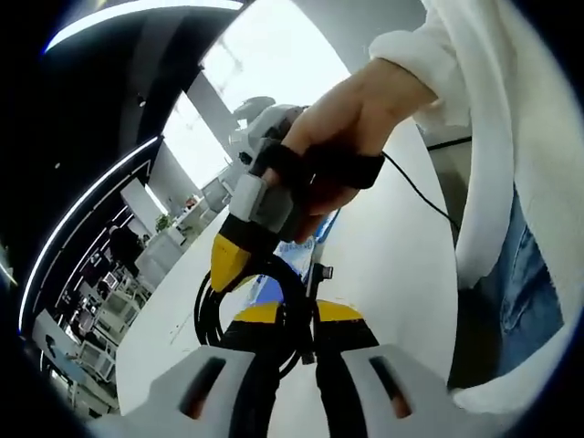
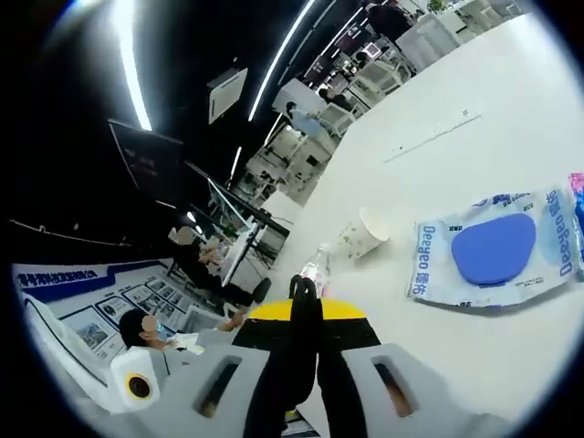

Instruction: Arrange the tabletop items into an orderly group along one side of the table until the central work area is clear of visible clutter.

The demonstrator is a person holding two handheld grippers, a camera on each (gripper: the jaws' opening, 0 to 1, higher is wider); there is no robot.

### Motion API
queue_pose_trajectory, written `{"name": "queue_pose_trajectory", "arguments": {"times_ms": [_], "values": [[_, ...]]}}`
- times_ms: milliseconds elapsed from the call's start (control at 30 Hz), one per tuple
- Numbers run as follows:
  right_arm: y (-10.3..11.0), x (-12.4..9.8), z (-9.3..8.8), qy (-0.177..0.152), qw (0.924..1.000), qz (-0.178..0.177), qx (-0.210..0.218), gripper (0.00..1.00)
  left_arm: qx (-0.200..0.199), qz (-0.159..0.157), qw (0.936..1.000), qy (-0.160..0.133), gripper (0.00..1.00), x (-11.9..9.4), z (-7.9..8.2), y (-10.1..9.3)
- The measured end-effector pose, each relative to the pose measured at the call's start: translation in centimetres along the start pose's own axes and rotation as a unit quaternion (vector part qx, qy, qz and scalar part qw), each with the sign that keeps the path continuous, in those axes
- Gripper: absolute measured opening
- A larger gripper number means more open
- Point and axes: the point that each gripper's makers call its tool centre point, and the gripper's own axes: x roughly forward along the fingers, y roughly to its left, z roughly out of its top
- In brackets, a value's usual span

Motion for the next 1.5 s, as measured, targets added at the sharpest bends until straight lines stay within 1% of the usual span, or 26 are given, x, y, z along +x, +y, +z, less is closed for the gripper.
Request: {"name": "queue_pose_trajectory", "arguments": {"times_ms": [133, 233, 300, 333, 367, 400, 433, 467, 567, 633, 667, 700, 733, 767, 800, 833, 867, 900, 1000, 1100, 1133, 1200, 1233, 1267, 1367, 1500], "values": [[0.4, -0.8, 0.8, -0.018, 0.9998, 0.005, -0.002, 0.04, -0.028, 0.004, 0.9994, -0.019, 0.13, 0.1, 0.6, 0.4], [0.5, -1.4, 1.8, -0.042, 0.9990, 0.011, 0.008, 0.03, -0.059, 0.007, 0.9974, -0.040, 0.15, 0.0, 1.2, 0.8], [0.4, -1.8, 2.4, -0.054, 0.9984, 0.012, 0.011, 0.03, -0.090, 0.009, 0.9938, -0.064, 0.16, -0.2, 1.9, 1.3], [0.4, -2.1, 2.9, -0.062, 0.9979, 0.012, 0.013, 0.03, -0.114, 0.009, 0.9903, -0.080, 0.16, -0.5, 2.4, 1.5], [0.3, -2.5, 3.3, -0.071, 0.9973, 0.012, 0.016, 0.03, -0.128, 0.012, 0.9875, -0.091, 0.17, -0.7, 2.7, 1.8], [0.2, -2.7, 3.6, -0.076, 0.9969, 0.011, 0.017, 0.03, -0.150, 0.019, 0.9827, -0.107, 0.18, -1.0, 3.2, 2.4], [0.2, -3.1, 3.9, -0.082, 0.9964, 0.011, 0.017, 0.03, -0.160, 0.025, 0.9801, -0.114, 0.19, -1.2, 3.3, 2.7], [0.2, -3.4, 4.1, -0.087, 0.9960, 0.011, 0.018, 0.03, -0.171, 0.038, 0.9774, -0.119, 0.20, -1.4, 3.2, 3.4], [0.5, -4.5, 4.7, -0.102, 0.9945, 0.015, 0.018, 0.03, -0.194, 0.059, 0.9731, -0.110, 0.23, -1.7, 2.4, 4.4], [0.7, -5.2, 5.0, -0.112, 0.9935, 0.015, 0.015, 0.03, -0.233, 0.066, 0.9633, -0.117, 0.25, -1.8, 2.0, 4.9], [0.8, -5.5, 5.1, -0.115, 0.9932, 0.016, 0.014, 0.03, -0.254, 0.067, 0.9573, -0.121, 0.28, -1.8, 1.9, 5.1], [0.7, -5.8, 5.2, -0.117, 0.9929, 0.016, 0.013, 0.03, -0.286, 0.060, 0.9475, -0.129, 0.30, -1.8, 1.8, 5.2], [0.7, -6.4, 5.4, -0.126, 0.9918, 0.013, 0.013, 0.03, -0.307, 0.057, 0.9405, -0.134, 0.32, -1.8, 1.8, 5.3], [0.6, -7.0, 5.5, -0.135, 0.9907, 0.012, 0.014, 0.03, -0.322, 0.057, 0.9349, -0.138, 0.34, -1.9, 1.6, 5.5], [0.4, -7.4, 5.5, -0.139, 0.9901, 0.010, 0.016, 0.03, -0.323, 0.058, 0.9343, -0.138, 0.36, -1.9, 1.4, 5.6], [0.3, -7.6, 5.6, -0.142, 0.9897, 0.009, 0.017, 0.03, -0.321, 0.058, 0.9356, -0.136, 0.37, -1.9, 1.2, 5.5], [-0.1, -8.4, 5.6, -0.151, 0.9883, 0.003, 0.023, 0.03, -0.321, 0.059, 0.9358, -0.134, 0.37, -1.8, 1.1, 5.4], [-0.2, -8.6, 5.6, -0.152, 0.9881, 0.001, 0.024, 0.03, -0.322, 0.059, 0.9356, -0.133, 0.38, -1.8, 0.9, 5.4], [-1.1, -10.2, 5.5, -0.166, 0.9857, -0.011, 0.029, 0.03, -0.343, 0.056, 0.9275, -0.137, 0.40, -1.7, 0.7, 5.3], [-1.9, -11.7, 5.6, -0.182, 0.9824, -0.021, 0.036, 0.03, -0.348, 0.057, 0.9256, -0.138, 0.42, -1.7, 0.6, 5.4], [-2.3, -12.4, 5.6, -0.190, 0.9807, -0.026, 0.039, 0.03, -0.355, 0.058, 0.9226, -0.140, 0.43, -1.7, 0.5, 5.5], [-3.1, -13.3, 5.6, -0.198, 0.9786, -0.036, 0.044, 0.03, -0.371, 0.056, 0.9153, -0.147, 0.48, -1.8, 0.4, 5.6], [-3.7, -13.9, 5.5, -0.204, 0.9768, -0.043, 0.050, 0.03, -0.384, 0.056, 0.9100, -0.147, 0.51, -1.7, 0.2, 5.7], [-4.0, -14.3, 5.4, -0.207, 0.9757, -0.047, 0.053, 0.03, -0.393, 0.058, 0.9063, -0.145, 0.56, -1.7, -0.1, 5.8], [-5.3, -15.7, 4.8, -0.216, 0.9724, -0.064, 0.060, 0.03, -0.395, 0.062, 0.9053, -0.142, 0.64, -1.7, -0.3, 5.9], [-6.5, -16.8, 4.0, -0.227, 0.9677, -0.080, 0.076, 0.03, -0.400, 0.076, 0.9039, -0.132, 0.73, -1.7, -1.0, 6.2]]}}
